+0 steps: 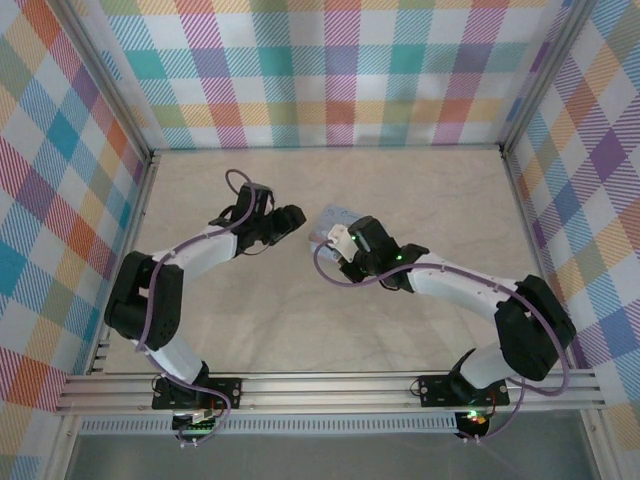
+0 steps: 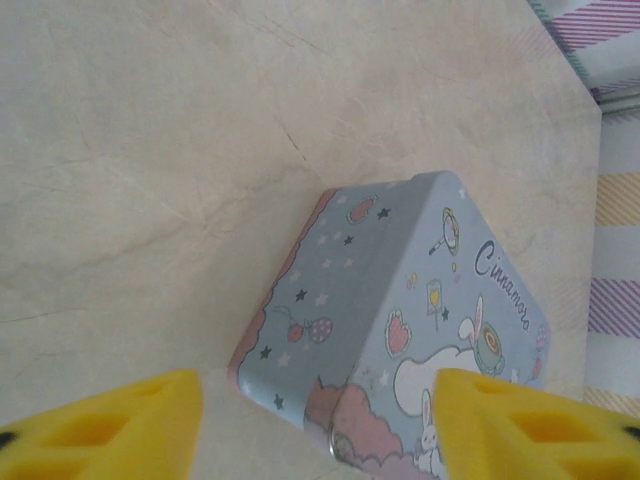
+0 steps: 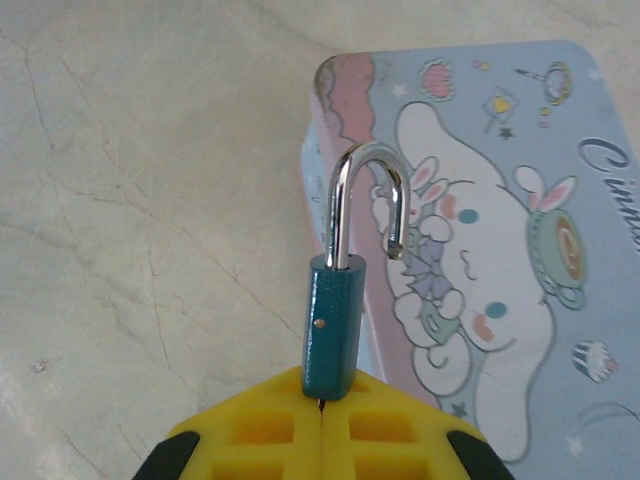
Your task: Unlock the padlock with the key
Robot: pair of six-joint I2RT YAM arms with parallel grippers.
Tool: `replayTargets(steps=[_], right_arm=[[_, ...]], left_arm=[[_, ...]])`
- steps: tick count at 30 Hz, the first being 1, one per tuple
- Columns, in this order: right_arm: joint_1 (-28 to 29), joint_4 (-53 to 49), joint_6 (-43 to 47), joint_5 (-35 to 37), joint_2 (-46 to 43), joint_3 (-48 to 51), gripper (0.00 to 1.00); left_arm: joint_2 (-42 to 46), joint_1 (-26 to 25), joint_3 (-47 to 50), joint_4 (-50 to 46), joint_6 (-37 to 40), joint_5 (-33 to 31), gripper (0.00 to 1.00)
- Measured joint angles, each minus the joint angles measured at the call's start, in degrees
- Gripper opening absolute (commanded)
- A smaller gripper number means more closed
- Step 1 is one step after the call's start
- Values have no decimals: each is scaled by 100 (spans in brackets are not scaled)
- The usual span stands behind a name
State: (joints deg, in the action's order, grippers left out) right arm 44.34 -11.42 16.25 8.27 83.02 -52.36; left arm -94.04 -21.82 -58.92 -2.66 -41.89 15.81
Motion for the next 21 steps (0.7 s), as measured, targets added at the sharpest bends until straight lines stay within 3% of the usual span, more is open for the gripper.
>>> replayTargets(steps=[1, 11, 21], right_arm=[[0, -2, -44, 31, -68, 22, 0], [-149, -168, -656, 455, -758, 107, 0], [-1244, -1058, -1862, 833, -1078, 98, 0]], left_arm=[[94, 2, 63, -7, 22, -7, 100], [1010, 2, 544, -302, 304, 109, 100], [1657, 0, 682, -822, 706, 98, 100]])
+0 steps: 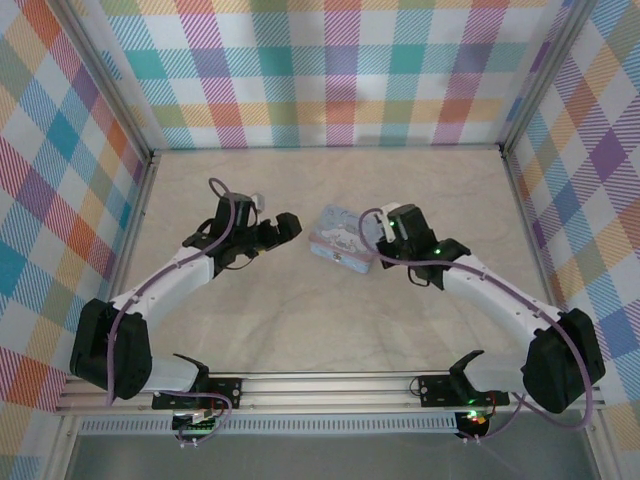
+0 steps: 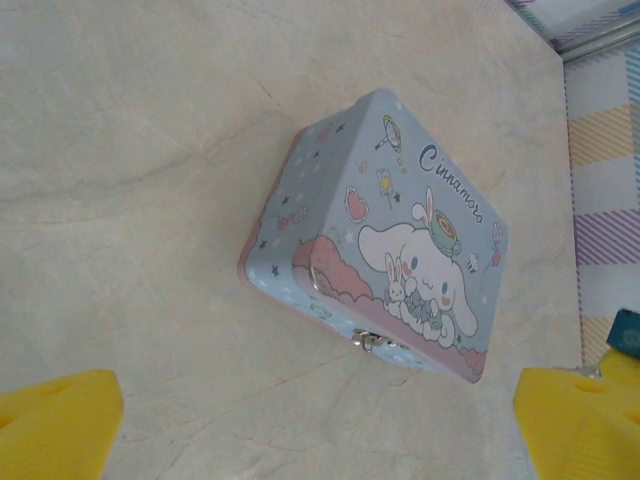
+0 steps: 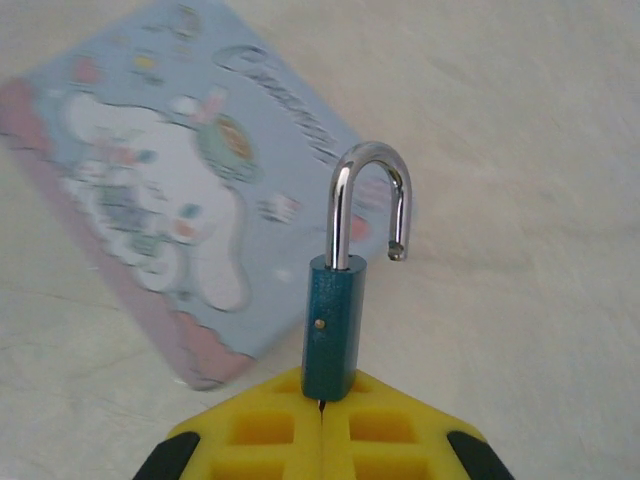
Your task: Unlock the padlock with the key
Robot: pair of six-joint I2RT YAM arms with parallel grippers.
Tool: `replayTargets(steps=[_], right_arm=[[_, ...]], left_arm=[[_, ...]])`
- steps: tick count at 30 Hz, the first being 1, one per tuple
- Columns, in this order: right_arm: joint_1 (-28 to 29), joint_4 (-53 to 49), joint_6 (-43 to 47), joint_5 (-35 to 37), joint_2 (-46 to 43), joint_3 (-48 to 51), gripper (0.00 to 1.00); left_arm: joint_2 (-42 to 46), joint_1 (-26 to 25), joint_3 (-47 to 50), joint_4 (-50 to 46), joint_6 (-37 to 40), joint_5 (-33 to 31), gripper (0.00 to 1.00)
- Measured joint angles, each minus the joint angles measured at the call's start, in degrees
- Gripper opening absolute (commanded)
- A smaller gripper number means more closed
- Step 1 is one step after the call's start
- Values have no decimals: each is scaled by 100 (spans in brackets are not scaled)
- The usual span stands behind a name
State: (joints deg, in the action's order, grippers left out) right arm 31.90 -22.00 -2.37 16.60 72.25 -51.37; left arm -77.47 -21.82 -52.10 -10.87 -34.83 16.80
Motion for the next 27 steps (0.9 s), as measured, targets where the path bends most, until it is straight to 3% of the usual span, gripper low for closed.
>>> replayTargets(steps=[7, 12, 27], right_arm=[[-890, -708, -702, 308, 129, -28, 0], [-1414, -1005, -1043, 417, 710, -157, 0], [-1729, -1056, -1259, 350, 2673, -1027, 0]], left_arm=[[35, 0, 109, -153, 94, -63, 100], [31, -24, 133, -140, 105, -131, 100], [-4, -59, 133, -122, 103, -197, 100]])
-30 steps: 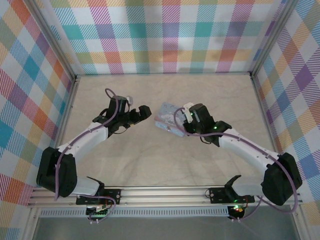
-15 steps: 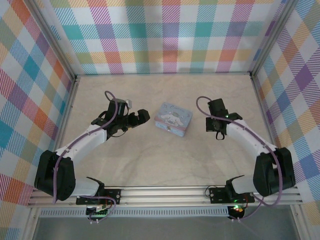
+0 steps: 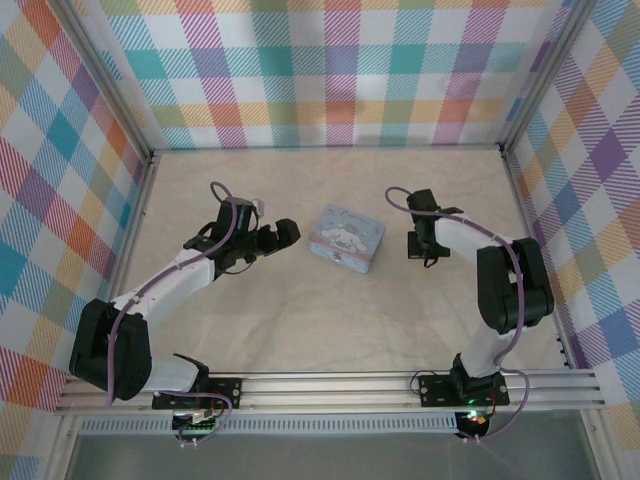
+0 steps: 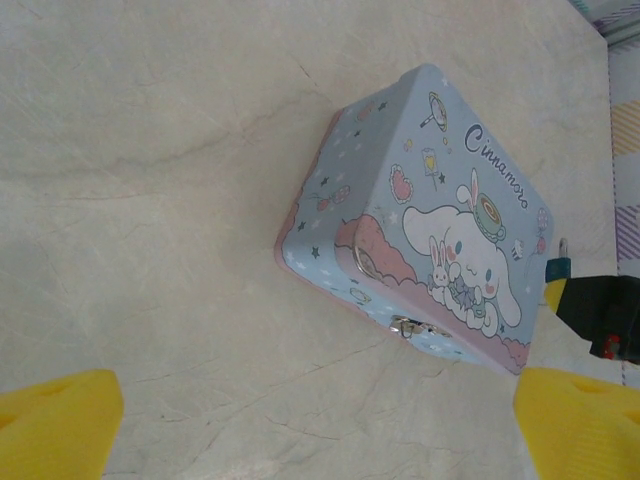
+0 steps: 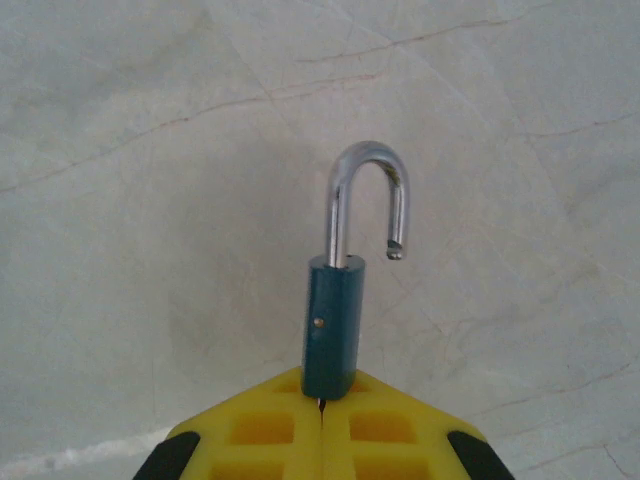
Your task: Unlock the padlock with the key
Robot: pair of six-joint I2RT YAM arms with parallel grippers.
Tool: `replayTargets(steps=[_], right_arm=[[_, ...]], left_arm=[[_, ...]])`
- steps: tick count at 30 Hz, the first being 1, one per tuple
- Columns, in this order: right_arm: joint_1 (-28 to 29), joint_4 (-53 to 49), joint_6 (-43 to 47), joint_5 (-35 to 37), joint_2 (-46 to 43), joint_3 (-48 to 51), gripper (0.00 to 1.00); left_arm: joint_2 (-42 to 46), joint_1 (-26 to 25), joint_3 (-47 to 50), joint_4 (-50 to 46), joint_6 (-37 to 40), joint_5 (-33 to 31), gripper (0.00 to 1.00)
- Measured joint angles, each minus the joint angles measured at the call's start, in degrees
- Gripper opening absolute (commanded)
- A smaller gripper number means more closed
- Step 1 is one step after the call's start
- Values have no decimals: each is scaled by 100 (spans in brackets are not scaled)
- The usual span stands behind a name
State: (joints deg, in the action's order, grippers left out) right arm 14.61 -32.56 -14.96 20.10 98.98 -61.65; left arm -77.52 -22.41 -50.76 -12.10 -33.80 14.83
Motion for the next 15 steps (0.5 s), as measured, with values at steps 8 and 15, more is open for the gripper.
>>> replayTargets(steps=[8, 15], right_arm=[[-26, -31, -85, -109, 223, -181, 9], [-42, -199, -142, -234, 396, -337, 27]], left_arm=[[-11, 0, 2, 20, -9, -59, 100], [-63, 0, 7, 17, -90, -94, 100]])
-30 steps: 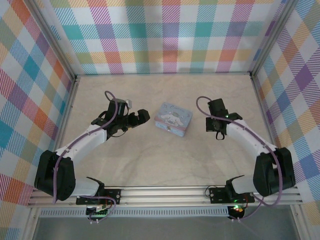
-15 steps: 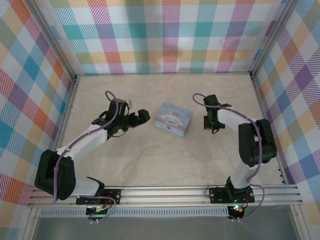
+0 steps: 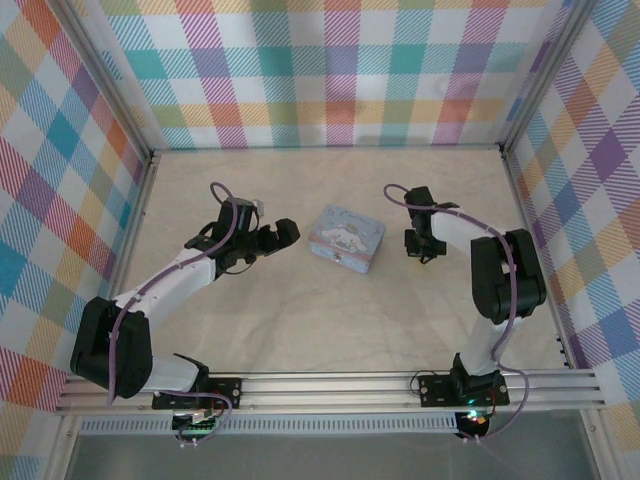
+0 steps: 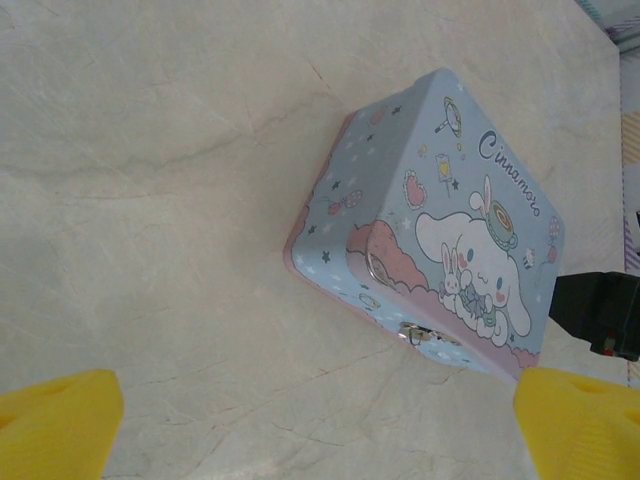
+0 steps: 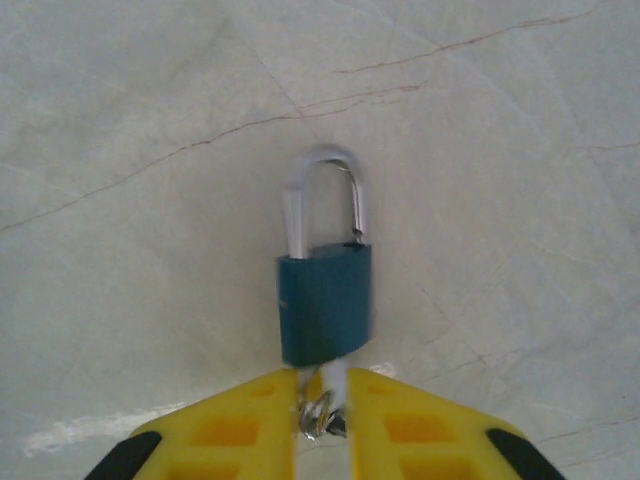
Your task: Unlock the padlock with the key
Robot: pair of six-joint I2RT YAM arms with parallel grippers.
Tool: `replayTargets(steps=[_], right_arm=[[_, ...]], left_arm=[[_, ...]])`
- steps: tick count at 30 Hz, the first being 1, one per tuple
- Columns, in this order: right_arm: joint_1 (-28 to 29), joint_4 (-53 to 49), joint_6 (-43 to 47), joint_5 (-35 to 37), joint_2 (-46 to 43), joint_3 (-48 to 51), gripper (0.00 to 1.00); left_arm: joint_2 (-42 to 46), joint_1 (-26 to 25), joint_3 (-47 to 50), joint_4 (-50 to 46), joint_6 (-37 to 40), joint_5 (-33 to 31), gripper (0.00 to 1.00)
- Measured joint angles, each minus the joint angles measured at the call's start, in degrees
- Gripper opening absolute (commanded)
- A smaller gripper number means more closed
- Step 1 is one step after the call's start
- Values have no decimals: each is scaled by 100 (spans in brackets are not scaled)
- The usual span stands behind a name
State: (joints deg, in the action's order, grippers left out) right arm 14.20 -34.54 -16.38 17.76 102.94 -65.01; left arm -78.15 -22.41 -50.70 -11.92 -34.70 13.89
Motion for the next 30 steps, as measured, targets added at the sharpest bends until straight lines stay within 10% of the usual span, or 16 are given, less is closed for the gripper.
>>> replayTargets(steps=[8, 9, 10, 22, 30], right_arm=[[0, -192, -70, -28, -636, -26, 53], [0, -201, -92, -26, -848, -22, 61], [0, -199, -103, -31, -1023, -11, 99], [0, 656, -98, 162, -2916, 1178, 100], [0, 3300, 629, 1008, -3753, 3121, 100]], left_arm=[[2, -4, -2, -66, 37, -184, 100], [11, -4, -4, -96, 66, -227, 100], [24, -4, -11, -144, 101, -282, 100], [356, -4, -367, -774, 1027, -2118, 100], [839, 256, 627, 387, 2361, -3976, 100]])
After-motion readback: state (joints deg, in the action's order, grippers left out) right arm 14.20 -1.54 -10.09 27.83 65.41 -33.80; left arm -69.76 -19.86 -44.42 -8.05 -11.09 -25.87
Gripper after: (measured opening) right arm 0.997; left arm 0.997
